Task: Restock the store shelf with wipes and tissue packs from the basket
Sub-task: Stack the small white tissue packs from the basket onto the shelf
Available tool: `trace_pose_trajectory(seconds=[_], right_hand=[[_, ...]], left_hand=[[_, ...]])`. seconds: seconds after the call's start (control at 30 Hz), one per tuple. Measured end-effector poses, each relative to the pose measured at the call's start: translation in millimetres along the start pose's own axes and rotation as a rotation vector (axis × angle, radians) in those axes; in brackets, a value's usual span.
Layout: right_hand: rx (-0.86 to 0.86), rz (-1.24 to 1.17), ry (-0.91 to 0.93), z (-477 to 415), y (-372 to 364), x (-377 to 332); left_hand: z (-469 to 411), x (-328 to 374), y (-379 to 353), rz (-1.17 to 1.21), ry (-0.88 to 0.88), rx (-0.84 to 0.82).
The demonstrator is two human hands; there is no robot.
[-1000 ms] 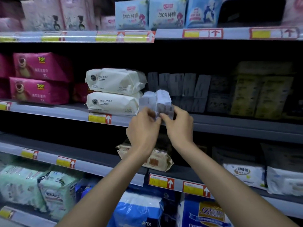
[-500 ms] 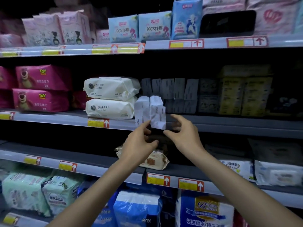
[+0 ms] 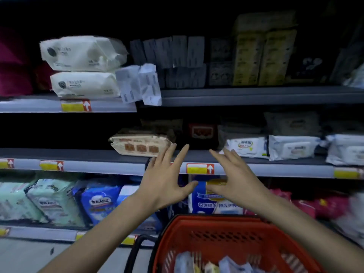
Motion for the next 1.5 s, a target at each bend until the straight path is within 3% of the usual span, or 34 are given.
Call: trace_pose_trajectory(seconds=[0.13,0.47,0.73,0.97,1.23,1.4,1.5], right_hand=[[-0.102,0.082,-0.039,29.1,-21.9,43.0],[-0.359,0.009,-0.151,112.8,-84.9,140.6],[-0.643,0.352,-0.066,146.7,-130.9,183.7],[-0.941,0.368,-0.065,179.9,-164.4,200.1],[-0.939,0.388,-0.075,196.1,-172.2,213.4],[-0.935,0.434,-0.063,203.8,-168.6,225.1],[-0.946,0.410,-0.066,204.7,-167.5,228.8]], left_hand=[[13.3,22.8,-44.9,-0.044,-0.065,-0.066],[67.5,73.8,-171.0,0.039,-0.101,-0.385],[108.7,99.0,-263.5,0.021,-0.005,-0.682],[121.5,128.6,-344.2,0.234,0.219,-0.907],[100.2,151.6,-391.9,-0.105,0.237,-0.853],[90.2,157.0,-412.7,0.114,0.565,-0.744],[87.4,156.2,-419.0,0.166,0.670,-0.703]])
Point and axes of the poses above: each hand's wrist, its own z-axis away from the middle knuckle, its own y-axis out of the back of the hand, x = y × z, the point moved 2 cm from there along -z, towards the middle knuckle
